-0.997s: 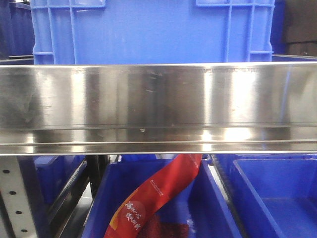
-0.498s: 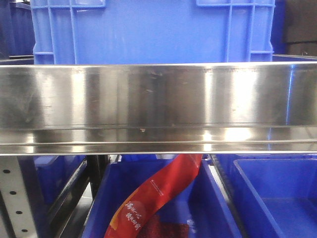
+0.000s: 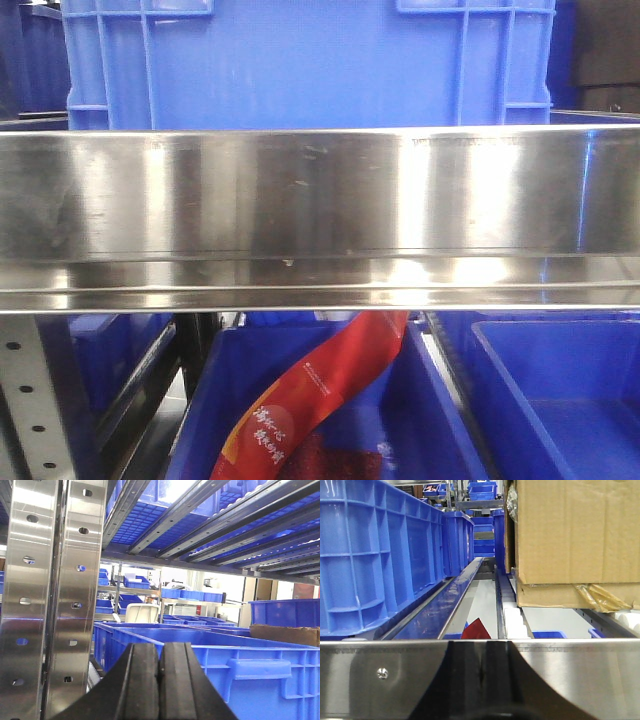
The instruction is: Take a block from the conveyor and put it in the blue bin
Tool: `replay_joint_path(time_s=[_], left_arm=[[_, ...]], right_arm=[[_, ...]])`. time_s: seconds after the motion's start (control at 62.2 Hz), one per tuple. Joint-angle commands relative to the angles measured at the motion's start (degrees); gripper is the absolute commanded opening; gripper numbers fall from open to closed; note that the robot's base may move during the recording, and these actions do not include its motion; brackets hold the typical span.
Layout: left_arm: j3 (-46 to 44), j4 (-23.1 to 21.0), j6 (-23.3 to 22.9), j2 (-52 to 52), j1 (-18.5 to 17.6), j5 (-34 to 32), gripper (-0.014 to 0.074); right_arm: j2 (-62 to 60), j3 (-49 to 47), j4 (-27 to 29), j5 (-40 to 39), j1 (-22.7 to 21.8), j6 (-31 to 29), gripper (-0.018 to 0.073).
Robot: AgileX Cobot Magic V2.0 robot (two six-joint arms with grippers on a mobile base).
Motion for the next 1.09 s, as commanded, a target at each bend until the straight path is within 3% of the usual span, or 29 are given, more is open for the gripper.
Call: replay_joint_path(time_s=[0.0, 0.096, 0.257, 0.386, 0.546, 0.659, 1.077], left_arm=[[-0.01, -0.28, 0.0, -0.34, 0.26, -0.63, -0.0111], [0.26, 0.56, 0.0, -0.34, 0.26, -0.63, -0.0111], [6.54, 9.2, 0.0, -0.34, 3.15, -4.41, -0.0111], [13.38, 7.58, 0.0, -0.34, 8.83, -5.99, -0.0111], [20.88, 1.54, 0.0, -0.34, 15.11, -7.03, -0.0111], [20.88, 1.56, 0.0, -0.34, 17.96, -5.53, -0.0111], [20.88, 2.47, 0.0, -0.34, 18.83, -8.04, -0.0111]], right_arm=[[-0.25, -0.03, -0.34, -1.47, -0.37, -0.05, -0.0162], [-0.25, -0.03, -0.34, -1.47, -0.37, -0.05, -0.0162], [-0.25, -0.03, -0.34, -1.47, -0.37, -0.05, -0.0162], [-0.25, -0.03, -0.34, -1.47, -0.37, -0.05, -0.0162], [-0.25, -0.03, -0.34, -1.47, -0.37, -0.05, -0.0162], [-0.25, -0.03, -0.34, -1.47, -0.37, -0.05, -0.0162], [-0.25, -0.03, -0.34, -1.47, -0.37, -0.05, -0.0162]])
